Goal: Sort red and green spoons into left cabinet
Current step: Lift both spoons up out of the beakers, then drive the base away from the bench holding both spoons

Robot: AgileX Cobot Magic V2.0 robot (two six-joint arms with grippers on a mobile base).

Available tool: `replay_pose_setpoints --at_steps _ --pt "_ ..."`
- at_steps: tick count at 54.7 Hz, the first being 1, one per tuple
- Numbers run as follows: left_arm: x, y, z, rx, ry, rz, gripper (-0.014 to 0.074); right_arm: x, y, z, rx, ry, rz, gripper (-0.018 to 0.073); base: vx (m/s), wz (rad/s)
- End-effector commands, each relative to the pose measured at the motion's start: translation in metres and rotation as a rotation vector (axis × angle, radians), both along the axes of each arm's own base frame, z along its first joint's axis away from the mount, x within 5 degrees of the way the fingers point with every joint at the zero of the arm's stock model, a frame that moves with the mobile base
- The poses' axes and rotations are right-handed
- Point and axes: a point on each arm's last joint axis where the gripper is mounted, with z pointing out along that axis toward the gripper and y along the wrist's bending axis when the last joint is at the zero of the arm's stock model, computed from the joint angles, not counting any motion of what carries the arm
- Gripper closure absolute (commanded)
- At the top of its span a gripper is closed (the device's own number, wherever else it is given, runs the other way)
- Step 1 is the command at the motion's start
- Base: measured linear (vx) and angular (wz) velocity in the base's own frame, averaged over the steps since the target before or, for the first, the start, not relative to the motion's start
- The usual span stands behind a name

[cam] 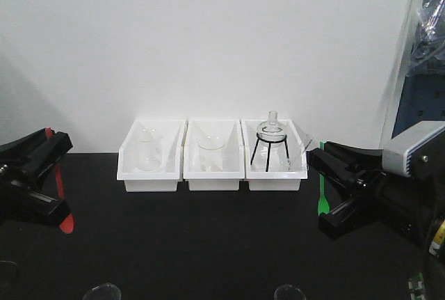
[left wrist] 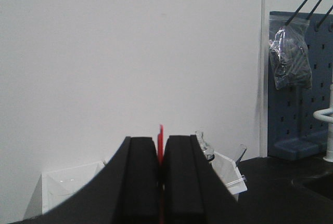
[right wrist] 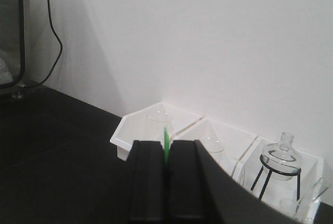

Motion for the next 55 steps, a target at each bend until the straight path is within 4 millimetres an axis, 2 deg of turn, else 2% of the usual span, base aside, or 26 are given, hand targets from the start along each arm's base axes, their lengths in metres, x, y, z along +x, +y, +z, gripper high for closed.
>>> replay_pose_setpoints --at_steps 1,55 --pt "-0.0059 0.0004 0.0203 -0.054 -0.102 -0.017 0.0414 -0.0058 0.0006 0.0221 0.053 -0.093 0.028 0.0568 -0.03 -0.01" --pt "-0.0059 0.0004 0.0203 -0.054 -0.102 -0.017 0.0414 -0.0058 0.0006 0.0221 0.053 -0.093 0.028 0.0568 -0.16 -0.02"
